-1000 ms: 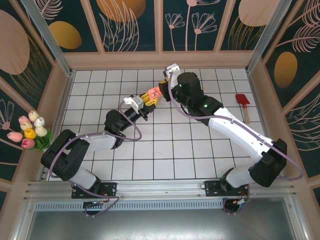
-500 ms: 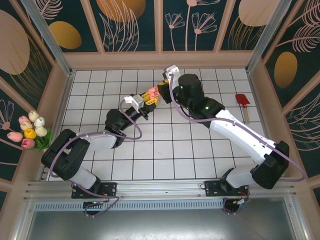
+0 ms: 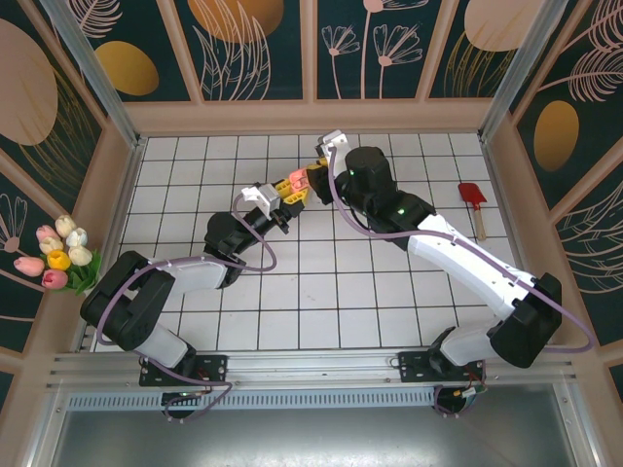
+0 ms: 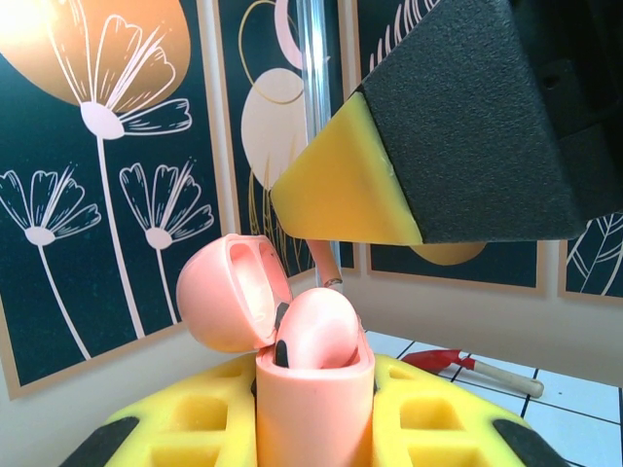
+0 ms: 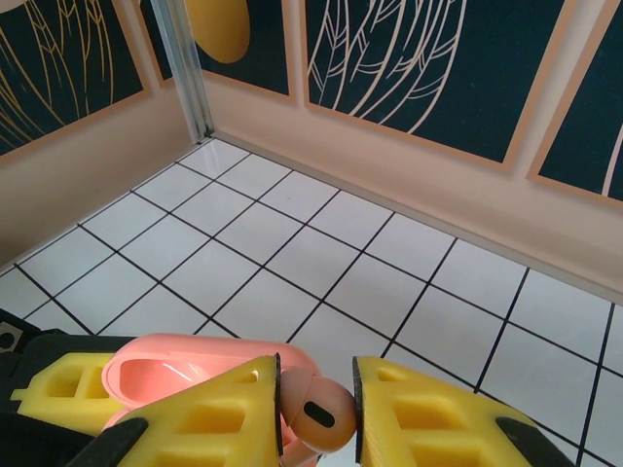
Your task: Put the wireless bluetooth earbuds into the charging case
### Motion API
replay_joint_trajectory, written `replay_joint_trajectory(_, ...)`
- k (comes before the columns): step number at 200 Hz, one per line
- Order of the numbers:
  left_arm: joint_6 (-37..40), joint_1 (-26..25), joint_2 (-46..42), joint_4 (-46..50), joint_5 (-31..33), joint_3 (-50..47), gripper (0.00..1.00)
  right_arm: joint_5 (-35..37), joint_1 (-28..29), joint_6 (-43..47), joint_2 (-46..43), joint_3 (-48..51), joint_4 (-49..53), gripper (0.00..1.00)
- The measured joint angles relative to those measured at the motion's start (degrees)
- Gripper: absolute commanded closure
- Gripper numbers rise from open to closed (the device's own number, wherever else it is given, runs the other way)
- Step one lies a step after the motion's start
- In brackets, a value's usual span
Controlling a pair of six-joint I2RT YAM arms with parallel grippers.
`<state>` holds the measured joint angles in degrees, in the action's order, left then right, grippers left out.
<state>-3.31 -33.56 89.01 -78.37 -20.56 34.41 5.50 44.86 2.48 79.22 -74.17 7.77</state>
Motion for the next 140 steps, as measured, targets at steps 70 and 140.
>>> replay_joint_trajectory(70, 0.0, 0.0, 0.0, 0.0, 0.0, 0.0, 1.00, -1.1, 0.0, -0.3, 1.0, 0.0, -0.1, 0.77)
replay_joint_trajectory(140, 0.0, 0.0, 0.4, 0.0, 0.2, 0.1, 1.00, 0.5, 0.7, 1.3, 1.5, 0.0, 0.0, 0.77)
